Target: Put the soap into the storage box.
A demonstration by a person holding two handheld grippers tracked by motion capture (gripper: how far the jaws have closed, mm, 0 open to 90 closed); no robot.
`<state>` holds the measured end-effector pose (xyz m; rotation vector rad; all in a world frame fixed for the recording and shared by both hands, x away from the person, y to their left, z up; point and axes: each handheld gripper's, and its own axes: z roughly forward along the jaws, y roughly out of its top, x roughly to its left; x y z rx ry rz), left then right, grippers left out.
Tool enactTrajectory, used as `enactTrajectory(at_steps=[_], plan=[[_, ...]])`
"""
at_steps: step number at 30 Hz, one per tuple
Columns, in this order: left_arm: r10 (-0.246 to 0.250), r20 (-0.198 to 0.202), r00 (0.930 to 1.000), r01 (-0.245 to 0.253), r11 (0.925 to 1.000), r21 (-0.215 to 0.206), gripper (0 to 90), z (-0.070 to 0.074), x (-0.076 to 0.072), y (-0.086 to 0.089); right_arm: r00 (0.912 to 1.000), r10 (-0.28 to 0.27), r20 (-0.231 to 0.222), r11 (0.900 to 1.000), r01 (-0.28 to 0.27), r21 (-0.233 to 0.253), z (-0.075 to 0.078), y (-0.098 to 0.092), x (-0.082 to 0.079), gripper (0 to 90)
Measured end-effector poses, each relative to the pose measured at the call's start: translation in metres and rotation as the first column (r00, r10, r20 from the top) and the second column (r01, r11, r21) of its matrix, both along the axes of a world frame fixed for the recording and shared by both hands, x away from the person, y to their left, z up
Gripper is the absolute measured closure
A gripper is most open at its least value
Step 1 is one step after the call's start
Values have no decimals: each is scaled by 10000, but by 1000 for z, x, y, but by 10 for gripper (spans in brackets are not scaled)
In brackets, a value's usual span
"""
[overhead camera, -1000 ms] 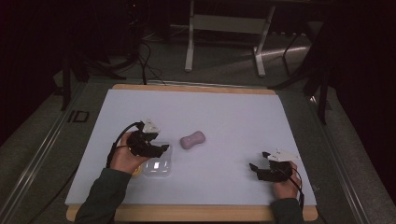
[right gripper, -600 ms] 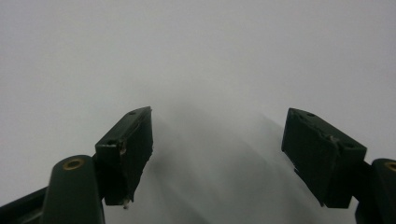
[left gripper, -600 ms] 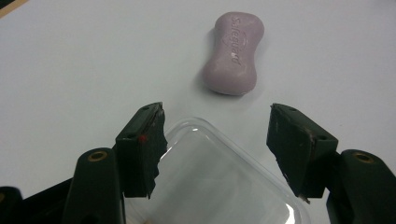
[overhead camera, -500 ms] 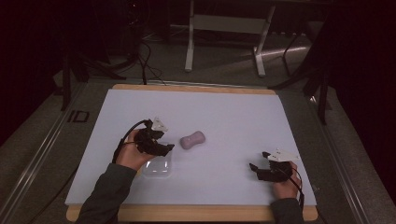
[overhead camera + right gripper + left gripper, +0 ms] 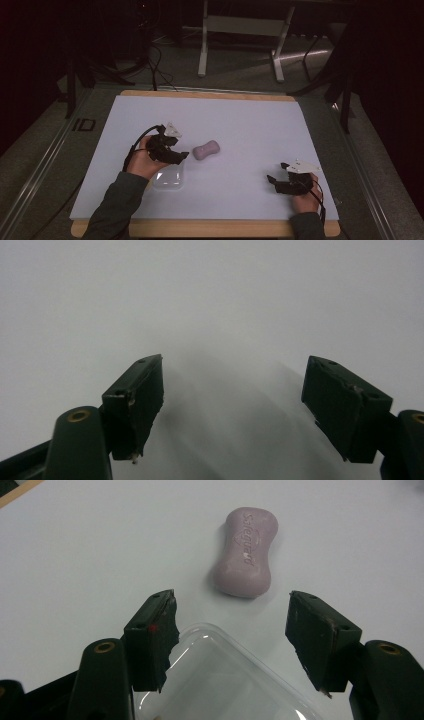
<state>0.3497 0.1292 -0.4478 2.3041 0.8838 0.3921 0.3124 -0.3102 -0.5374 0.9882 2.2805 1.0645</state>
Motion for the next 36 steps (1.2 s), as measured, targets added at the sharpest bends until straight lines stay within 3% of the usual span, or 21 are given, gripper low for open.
enactTrajectory(at_steps=[36], plan=[[-564, -168, 9983, 568, 9981, 242, 373, 2, 16, -23, 10000, 12, 13, 10000, -12, 40, 0, 0, 0, 240]])
